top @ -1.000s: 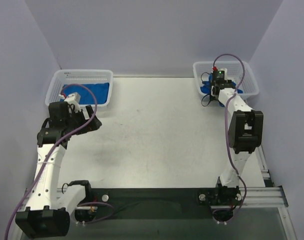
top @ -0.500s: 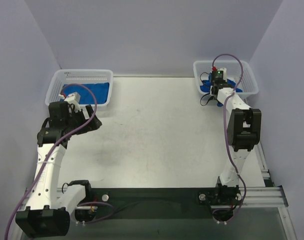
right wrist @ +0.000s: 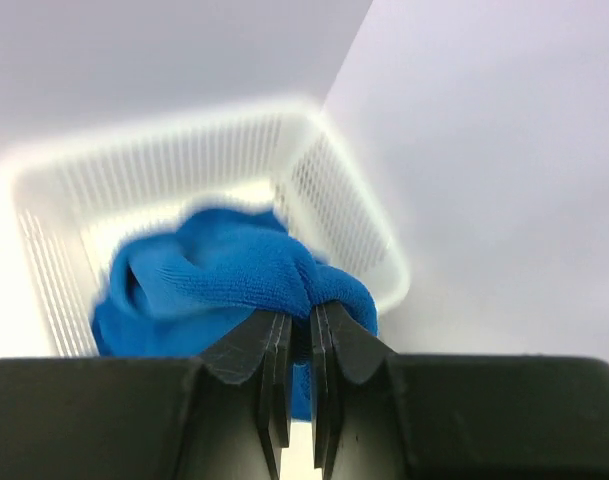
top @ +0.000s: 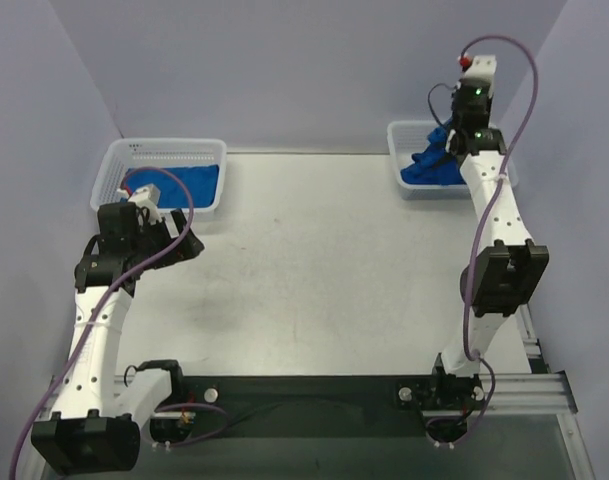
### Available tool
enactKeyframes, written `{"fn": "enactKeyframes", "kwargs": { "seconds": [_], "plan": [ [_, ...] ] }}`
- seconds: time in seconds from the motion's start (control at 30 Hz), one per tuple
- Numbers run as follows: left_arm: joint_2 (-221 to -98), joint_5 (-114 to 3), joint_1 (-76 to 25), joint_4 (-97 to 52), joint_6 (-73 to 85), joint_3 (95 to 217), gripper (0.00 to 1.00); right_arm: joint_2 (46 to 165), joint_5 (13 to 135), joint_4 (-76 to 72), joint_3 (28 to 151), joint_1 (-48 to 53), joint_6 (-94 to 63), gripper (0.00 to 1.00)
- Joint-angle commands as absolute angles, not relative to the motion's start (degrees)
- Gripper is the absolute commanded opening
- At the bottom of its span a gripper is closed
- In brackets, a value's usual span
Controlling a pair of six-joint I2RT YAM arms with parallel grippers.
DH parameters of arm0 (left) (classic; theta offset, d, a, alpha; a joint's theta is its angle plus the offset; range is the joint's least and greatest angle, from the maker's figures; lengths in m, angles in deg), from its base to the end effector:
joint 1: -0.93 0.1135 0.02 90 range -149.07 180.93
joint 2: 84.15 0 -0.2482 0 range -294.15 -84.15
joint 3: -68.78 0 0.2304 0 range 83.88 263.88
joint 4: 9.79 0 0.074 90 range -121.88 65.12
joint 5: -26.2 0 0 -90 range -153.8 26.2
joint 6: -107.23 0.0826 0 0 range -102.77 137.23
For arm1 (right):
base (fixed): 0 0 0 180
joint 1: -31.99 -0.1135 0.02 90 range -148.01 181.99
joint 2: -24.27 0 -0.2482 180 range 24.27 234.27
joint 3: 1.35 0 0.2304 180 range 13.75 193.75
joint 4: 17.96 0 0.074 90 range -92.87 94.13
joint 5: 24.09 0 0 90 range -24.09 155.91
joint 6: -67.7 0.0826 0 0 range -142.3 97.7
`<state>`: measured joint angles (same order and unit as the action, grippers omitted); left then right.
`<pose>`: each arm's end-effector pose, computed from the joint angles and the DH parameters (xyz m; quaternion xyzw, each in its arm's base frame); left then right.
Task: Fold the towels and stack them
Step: Grab crumpled towel
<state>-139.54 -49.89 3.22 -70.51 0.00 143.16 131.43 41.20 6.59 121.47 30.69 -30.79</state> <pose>0.2126 -0.0114 0.2901 -0.1048 0.9012 -0.1623 0.3881 0.4630 -0.0240 0.3898 0.0753 0.7514 -0.2021 0.6237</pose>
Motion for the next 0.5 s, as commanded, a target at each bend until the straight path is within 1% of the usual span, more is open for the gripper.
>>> {"fn": "enactKeyframes", "kwargs": {
  "seconds": [0.0, 0.13, 0.27, 0.47],
  "plan": [
    [-139.61, -50.18, 3.13, -68.04, -0.09, 145.84, 0.93, 131.58, 38.58, 1.99, 133.50, 31.81, -32.31, 0.00],
    [-139.43, -50.26, 3.13, -68.04, -0.26, 145.49, 0.93, 132.90, 38.04, -8.65, 135.91, 31.81, -34.77, 0.00],
    [-139.08, -50.27, 3.13, -68.39, -0.44, 145.23, 0.93, 134.93, 38.48, -9.72, 139.87, 31.81, -34.78, 0.00],
    [-138.64, -50.35, 3.13, -68.48, -0.26, 145.23, 0.93, 128.97, 39.28, -19.46, 132.68, 29.97, -38.02, 0.00]
  ]
}}
